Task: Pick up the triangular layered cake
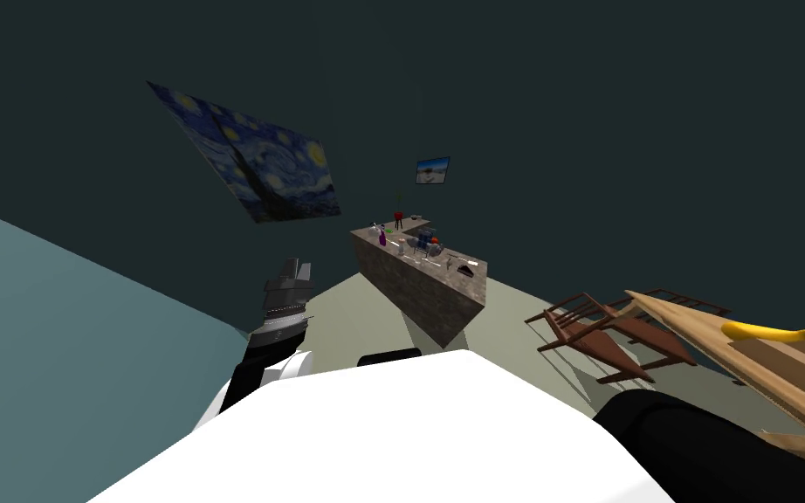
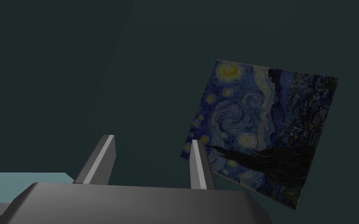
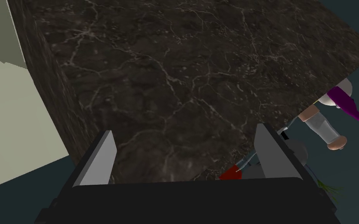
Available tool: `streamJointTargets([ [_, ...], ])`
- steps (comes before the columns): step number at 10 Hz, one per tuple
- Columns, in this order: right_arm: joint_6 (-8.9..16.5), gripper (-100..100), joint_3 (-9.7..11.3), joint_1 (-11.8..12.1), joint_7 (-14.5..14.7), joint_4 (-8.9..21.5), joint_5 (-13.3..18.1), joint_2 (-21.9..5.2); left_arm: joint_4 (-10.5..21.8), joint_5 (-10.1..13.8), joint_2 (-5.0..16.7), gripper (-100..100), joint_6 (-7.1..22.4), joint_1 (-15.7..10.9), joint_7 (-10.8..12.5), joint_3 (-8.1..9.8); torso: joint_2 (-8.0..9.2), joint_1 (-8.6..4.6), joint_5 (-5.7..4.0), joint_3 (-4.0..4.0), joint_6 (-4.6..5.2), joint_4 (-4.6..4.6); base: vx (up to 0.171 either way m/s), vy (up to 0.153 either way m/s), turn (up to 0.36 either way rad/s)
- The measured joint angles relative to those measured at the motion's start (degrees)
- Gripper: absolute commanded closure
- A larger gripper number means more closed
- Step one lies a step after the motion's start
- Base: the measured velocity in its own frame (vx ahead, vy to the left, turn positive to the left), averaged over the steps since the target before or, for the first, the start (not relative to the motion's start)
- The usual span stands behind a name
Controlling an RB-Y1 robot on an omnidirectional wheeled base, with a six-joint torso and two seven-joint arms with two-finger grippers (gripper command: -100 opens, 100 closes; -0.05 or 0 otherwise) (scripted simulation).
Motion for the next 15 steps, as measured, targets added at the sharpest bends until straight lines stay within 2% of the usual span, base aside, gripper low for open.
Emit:
streamJointTargets([
  [1, -0.45, -100, 0.18, 1.85, 0.67, 0.85, -0.23, -1.67, 0.00, 0.00, 0.00, 0, 0.00, 0.00, 0.00, 0.00, -0.06, 0.00, 0.00, -0.03, -0.02, -0.01, 0.056, 0.037, 0.049],
  [4, -0.60, -100, 1.34, 3.59, 1.64, 3.27, -0.71, -5.87, 0.00, 0.00, 0.00, 0, 0.00, 0.00, 0.00, 0.00, -0.10, -0.08, -0.02, -0.06, -0.02, -0.02, 0.072, 0.030, 0.099],
  [5, -1.57, -100, 1.59, 4.50, 1.31, 5.17, -1.32, -8.36, 0.00, 0.00, 0.00, 0, 0.00, 0.00, 0.00, 0.00, -0.16, -0.14, -0.03, -0.09, -0.04, -0.03, 0.076, 0.015, 0.065],
  [8, -2.33, -100, 2.47, 6.70, 2.34, 7.51, -1.80, -12.45, 0.00, 0.00, 0.01, 0, 0.00, 0.01, 0.00, 0.01, -0.17, -0.18, -0.05, -0.10, -0.02, -0.04, 0.085, 0.009, 0.112],
  [9, -2.69, -100, 2.27, 8.54, 2.71, 8.09, -2.33, -14.24, 0.00, 0.00, 0.01, 0, 0.00, 0.00, 0.00, 0.00, -0.16, -0.18, -0.04, -0.09, -0.04, -0.03, 0.078, -0.009, 0.068],
  [12, -3.64, -100, 3.45, 9.61, 2.82, 11.05, -3.00, -18.60, 0.00, 0.00, 0.01, 0, 0.00, 0.01, 0.00, 0.01, -0.22, -0.24, -0.06, -0.13, -0.02, -0.05, 0.095, -0.012, 0.116],
  [13, -3.92, -100, 3.08, 11.50, 3.29, 11.47, -3.59, -20.43, 0.00, 0.00, 0.01, 0, 0.00, 0.00, 0.00, 0.01, -0.20, -0.25, -0.06, -0.12, -0.04, -0.04, 0.093, -0.033, 0.082],
  [15, -4.36, -100, 4.31, 11.60, 3.31, 13.59, -3.86, -23.26, 0.00, 0.00, 0.01, 0, 0.00, 0.00, 0.00, 0.01, -0.29, -0.35, -0.09, -0.17, -0.06, -0.06, 0.151, -0.056, 0.181],
])
